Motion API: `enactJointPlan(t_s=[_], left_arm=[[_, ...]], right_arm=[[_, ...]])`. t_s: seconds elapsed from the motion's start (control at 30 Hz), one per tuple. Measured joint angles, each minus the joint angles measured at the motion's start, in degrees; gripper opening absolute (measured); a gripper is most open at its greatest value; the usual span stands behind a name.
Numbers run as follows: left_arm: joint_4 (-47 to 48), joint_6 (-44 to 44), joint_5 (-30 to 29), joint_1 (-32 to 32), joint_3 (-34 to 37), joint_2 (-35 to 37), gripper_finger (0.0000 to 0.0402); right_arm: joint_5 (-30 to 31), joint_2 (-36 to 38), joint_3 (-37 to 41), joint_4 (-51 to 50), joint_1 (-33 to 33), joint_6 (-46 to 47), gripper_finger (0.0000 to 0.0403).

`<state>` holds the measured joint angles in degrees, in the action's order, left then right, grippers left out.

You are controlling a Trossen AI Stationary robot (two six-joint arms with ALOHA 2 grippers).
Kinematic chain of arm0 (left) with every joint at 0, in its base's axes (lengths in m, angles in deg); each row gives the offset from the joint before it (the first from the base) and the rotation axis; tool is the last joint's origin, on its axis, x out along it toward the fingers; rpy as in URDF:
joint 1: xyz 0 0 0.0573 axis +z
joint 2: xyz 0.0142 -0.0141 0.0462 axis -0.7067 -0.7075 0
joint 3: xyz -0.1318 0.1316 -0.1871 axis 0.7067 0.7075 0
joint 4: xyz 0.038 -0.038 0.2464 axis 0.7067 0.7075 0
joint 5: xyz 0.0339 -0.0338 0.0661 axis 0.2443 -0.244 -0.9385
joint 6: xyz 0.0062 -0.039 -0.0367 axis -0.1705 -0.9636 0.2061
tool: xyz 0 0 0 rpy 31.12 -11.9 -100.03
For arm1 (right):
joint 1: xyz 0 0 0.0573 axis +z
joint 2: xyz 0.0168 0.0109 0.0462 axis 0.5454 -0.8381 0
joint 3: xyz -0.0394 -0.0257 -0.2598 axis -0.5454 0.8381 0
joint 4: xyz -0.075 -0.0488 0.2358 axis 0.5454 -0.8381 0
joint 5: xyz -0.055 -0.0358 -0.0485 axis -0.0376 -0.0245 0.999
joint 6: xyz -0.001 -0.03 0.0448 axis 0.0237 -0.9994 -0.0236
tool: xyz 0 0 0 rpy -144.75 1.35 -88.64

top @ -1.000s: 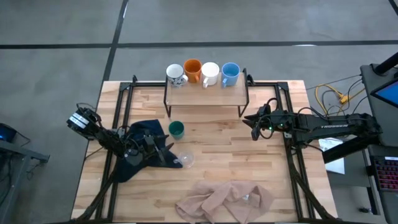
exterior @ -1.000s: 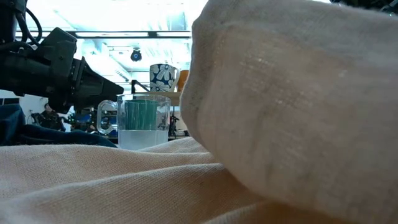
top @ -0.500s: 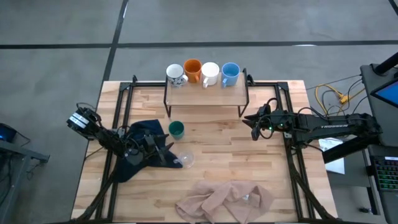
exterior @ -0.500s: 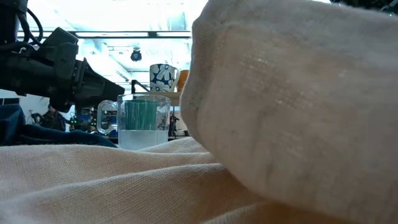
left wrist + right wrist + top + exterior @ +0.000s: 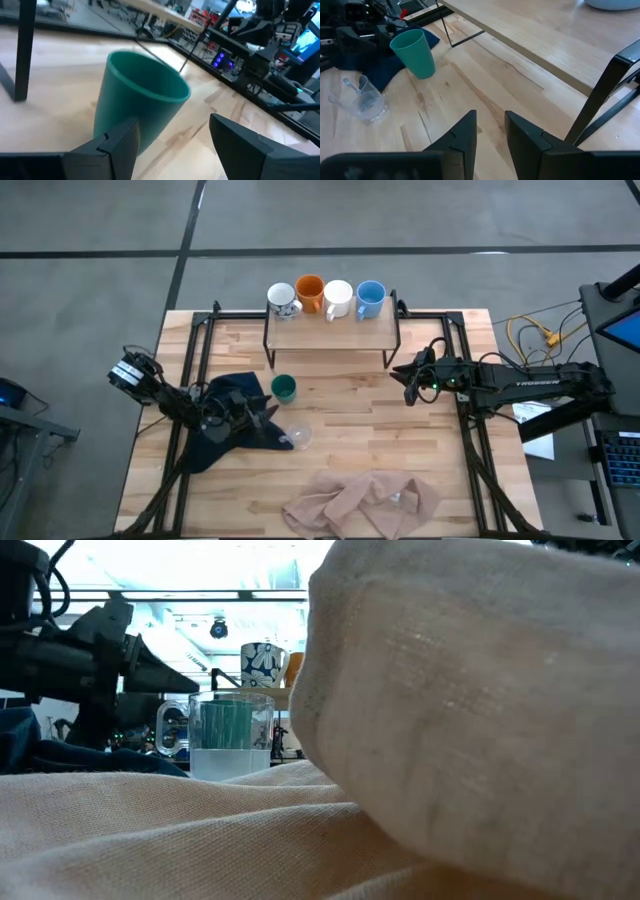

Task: Stack small to large cups/mugs on shelf
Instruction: Put the green cup on the shelf

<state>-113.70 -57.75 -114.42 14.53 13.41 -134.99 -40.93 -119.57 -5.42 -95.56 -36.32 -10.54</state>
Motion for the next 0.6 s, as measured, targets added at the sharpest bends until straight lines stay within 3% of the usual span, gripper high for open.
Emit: enactJointPlan(t_s=[0.33,0.6], left_arm=[[-0.6,-1.16,2.14,0.02,2.13,0.94,0.0222],[-1.02,16.75,2.78,0.07,1.54,1.38,0.0222]], right_arm=[[-1.21,0.0,0.0,0.04,0.0,-0.08,0.011],[-1.28,0.0,0.0,0.02,0.0,-0.46,0.0114]])
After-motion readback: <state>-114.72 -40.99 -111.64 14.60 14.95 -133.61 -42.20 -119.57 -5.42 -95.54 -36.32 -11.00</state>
